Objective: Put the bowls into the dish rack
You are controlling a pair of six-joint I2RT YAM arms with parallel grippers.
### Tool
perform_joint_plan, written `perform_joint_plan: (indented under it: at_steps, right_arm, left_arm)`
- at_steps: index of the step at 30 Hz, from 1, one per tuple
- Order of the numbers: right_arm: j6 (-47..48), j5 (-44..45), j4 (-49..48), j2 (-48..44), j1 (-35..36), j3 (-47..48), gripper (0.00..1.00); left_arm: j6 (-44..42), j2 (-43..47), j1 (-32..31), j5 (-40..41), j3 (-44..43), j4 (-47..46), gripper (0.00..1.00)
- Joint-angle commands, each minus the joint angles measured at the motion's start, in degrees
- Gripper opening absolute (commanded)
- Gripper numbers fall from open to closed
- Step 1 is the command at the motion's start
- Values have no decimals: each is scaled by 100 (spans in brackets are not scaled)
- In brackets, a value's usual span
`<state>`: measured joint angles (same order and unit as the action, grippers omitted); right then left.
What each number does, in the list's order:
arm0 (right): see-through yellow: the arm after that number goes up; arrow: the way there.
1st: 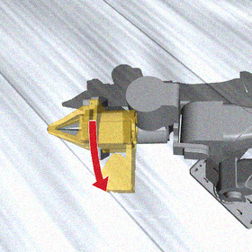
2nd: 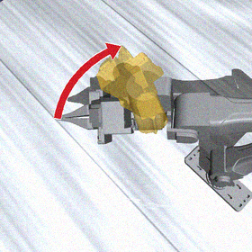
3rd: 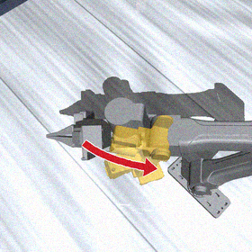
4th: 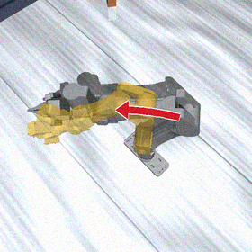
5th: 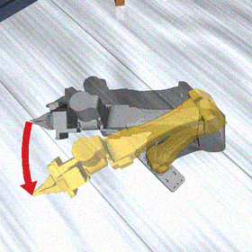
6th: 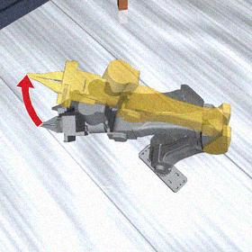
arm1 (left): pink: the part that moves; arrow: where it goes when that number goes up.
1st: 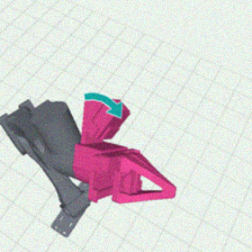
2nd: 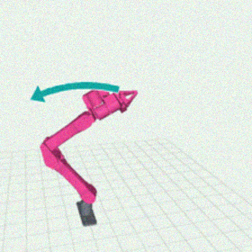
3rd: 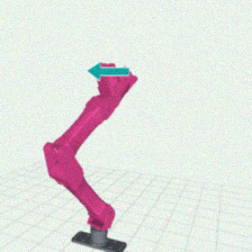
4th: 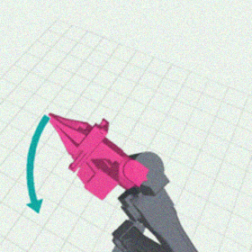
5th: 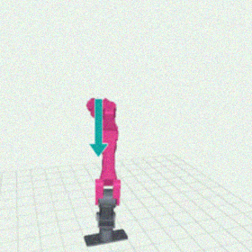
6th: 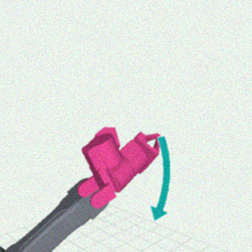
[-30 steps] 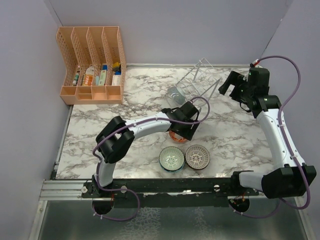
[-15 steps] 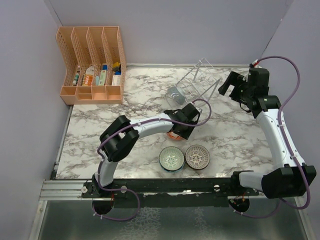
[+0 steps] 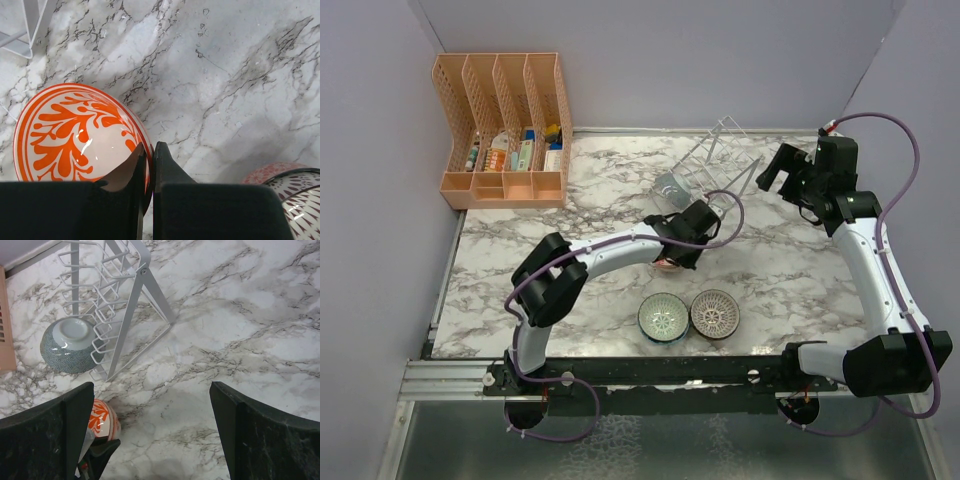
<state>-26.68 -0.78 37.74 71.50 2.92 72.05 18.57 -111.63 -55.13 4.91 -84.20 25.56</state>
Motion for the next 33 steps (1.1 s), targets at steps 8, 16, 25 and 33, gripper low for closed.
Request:
perform_joint_plan:
  at_steps: [8, 16, 25, 33]
  right_arm:
    - [-48, -121, 3, 206, -35, 420, 100]
    - [-105, -411, 0, 641, -72, 913, 100]
    - [-139, -682, -32, 934, -73, 943, 100]
    - [-42, -737, -25, 1067, -72, 938, 100]
  left_arm:
    - [1078, 1096, 758, -1057, -1589, -393, 0]
    - [3662, 1794, 2000, -2126, -273, -3647, 0]
    - [5445, 1481, 2429, -1914, 579, -6627, 0]
    - [6888, 470, 2584, -1433, 1055, -8859, 0]
